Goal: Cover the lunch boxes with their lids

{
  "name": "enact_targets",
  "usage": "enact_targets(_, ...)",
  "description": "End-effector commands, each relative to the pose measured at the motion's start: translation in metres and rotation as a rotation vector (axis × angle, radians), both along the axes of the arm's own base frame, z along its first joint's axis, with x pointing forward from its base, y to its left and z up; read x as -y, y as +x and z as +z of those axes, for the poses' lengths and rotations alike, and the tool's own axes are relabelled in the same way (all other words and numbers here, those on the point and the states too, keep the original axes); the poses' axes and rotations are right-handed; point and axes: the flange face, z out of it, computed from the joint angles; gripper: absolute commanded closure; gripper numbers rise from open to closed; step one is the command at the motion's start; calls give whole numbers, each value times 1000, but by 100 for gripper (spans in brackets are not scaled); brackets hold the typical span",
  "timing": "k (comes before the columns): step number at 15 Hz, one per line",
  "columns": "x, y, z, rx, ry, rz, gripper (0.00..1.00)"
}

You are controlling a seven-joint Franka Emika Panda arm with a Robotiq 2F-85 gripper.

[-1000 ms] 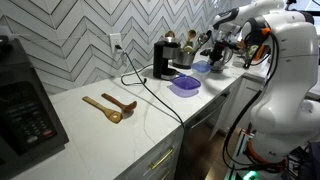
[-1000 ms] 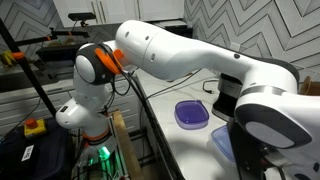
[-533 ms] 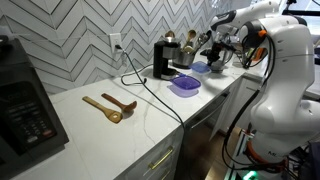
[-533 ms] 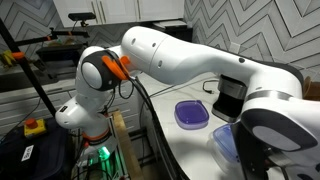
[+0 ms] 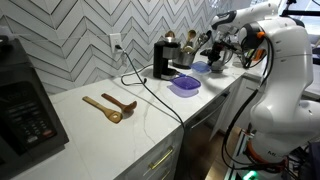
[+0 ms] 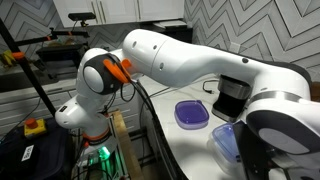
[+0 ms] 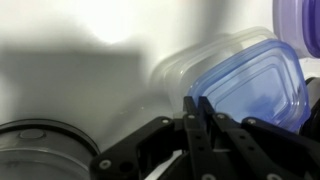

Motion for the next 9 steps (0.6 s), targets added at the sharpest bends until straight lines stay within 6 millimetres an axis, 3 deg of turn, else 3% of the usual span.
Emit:
enact_targets(1,1,-3,-5,-22,26,-27,98)
enact_targets(9,-8,-5,-8,-50,33,-63,98)
